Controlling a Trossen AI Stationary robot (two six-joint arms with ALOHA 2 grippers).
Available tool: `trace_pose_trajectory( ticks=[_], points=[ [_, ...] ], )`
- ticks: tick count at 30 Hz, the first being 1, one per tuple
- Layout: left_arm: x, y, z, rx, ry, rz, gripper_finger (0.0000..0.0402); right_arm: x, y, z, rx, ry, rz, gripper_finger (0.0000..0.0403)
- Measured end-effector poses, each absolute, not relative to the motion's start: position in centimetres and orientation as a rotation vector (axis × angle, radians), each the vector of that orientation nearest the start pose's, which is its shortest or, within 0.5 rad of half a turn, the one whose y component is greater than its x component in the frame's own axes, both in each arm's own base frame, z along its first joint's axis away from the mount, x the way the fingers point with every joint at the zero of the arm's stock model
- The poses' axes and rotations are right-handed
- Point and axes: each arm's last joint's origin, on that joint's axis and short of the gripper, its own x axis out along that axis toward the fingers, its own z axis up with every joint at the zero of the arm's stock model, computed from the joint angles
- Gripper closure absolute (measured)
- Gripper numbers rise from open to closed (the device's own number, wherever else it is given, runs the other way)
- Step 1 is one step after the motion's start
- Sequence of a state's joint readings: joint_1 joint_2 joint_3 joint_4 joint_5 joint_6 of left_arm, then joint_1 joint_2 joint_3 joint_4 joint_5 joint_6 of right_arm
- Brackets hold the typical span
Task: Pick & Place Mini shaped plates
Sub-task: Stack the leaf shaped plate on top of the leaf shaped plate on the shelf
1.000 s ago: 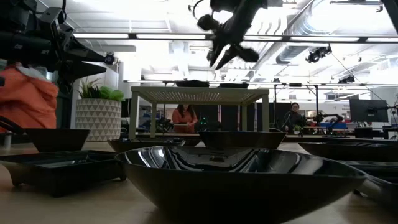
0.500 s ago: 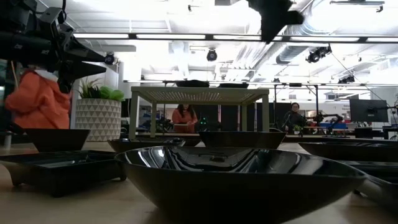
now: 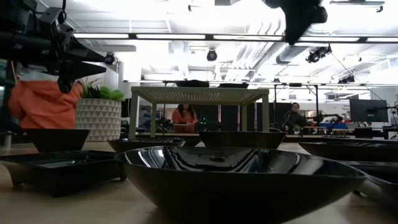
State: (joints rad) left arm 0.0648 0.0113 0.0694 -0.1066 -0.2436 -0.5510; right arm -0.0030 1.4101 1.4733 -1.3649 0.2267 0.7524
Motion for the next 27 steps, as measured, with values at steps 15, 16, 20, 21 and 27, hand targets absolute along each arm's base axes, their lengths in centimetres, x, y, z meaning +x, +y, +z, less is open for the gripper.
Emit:
trace_pose_trajectory(
  ticks=[15, 16, 20, 21, 27],
  points=[
    [9.2, 1.3, 17.6, -0.542, -0.038, 0.314, 0.0268, 23.0, 5.2, 24.2, 0.537, 1.249, -0.562, 0.0324],
    [9.2, 1.3, 17.6, -0.542, -0.038, 0.314, 0.0268, 22.9, 5.5, 23.7, 0.551, 1.247, -0.556, 0.0324],
    [9.2, 1.3, 17.6, -0.542, -0.037, 0.314, 0.0268, 22.8, 6.9, 21.7, 0.59, 1.21, -0.497, 0.0324],
    [9.2, 1.3, 17.6, -0.542, -0.038, 0.314, 0.0268, 22.7, 7.2, 21.3, 0.599, 1.208, -0.481, 0.0324],
    [9.2, 1.3, 17.6, -0.543, -0.038, 0.314, 0.0268, 22.0, 7.8, 19.2, 0.636, 1.21, -0.474, 0.0324]
  ],
)
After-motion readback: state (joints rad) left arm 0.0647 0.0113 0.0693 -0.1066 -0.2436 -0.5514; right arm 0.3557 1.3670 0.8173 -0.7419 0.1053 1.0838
